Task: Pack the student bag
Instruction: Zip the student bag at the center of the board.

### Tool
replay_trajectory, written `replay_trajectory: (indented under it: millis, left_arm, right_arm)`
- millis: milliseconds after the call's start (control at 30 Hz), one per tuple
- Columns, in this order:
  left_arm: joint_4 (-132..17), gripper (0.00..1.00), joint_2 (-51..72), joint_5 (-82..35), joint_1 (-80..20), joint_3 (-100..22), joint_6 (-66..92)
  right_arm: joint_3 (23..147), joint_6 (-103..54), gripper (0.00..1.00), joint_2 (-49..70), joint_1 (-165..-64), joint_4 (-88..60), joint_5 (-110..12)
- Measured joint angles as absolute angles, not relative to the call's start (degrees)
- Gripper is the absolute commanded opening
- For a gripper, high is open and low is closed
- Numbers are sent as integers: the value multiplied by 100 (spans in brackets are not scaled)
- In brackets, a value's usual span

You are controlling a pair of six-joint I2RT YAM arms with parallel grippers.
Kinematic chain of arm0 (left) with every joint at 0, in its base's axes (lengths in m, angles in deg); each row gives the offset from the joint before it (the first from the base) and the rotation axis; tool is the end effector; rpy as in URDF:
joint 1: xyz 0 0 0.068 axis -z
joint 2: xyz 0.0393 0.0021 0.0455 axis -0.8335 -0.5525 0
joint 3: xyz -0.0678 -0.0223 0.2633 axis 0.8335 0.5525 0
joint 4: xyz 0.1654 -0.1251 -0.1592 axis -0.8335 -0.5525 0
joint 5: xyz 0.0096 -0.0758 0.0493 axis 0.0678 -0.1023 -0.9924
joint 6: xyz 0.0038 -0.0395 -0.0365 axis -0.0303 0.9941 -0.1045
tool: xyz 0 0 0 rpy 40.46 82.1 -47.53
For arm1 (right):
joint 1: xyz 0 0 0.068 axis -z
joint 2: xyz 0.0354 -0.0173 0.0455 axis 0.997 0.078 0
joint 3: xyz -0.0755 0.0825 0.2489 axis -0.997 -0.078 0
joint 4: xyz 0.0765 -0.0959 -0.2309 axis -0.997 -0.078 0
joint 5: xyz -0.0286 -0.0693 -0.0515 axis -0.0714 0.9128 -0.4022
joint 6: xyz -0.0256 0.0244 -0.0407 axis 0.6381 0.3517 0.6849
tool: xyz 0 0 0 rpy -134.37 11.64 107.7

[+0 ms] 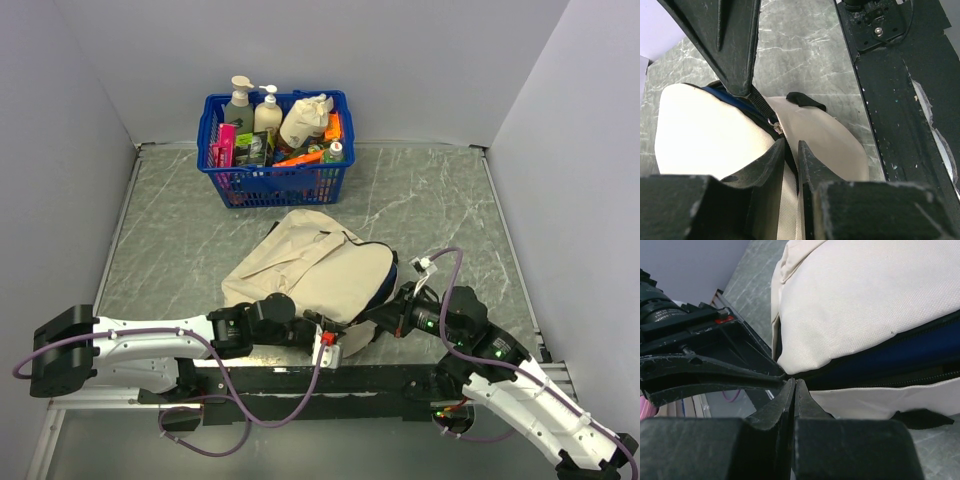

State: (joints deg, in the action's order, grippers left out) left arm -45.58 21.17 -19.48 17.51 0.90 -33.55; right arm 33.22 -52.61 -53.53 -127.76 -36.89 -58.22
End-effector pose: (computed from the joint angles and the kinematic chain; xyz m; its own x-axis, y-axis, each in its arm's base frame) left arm 0.0616 -0.2417 0.2366 0.4995 0.2916 -0.8158 0.8646 -0.1086 0.4906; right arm 0.0727 0.0798 0.2483 -0.6593 0.1470 -0.7373 -0.5720 0.5384 0.6188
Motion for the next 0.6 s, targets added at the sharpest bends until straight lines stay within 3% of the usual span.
replay_trajectory:
  millis: [400, 500, 600]
  left_arm:
    - [-4473, 32, 2077, -1852, 1775, 186, -3401]
    - [-4477, 27, 2060, -1843, 1782, 186, -3405]
    - [-4477, 12, 2060, -1848, 1782, 186, -3385]
  right_arm:
    - [3337, -5274, 0, -5303, -12774, -3740, -5962]
    - [3431, -5244, 0, -5187, -12774, -3781, -5966]
    - [3523, -5206, 0, -5097, -12776, -3862, -5973]
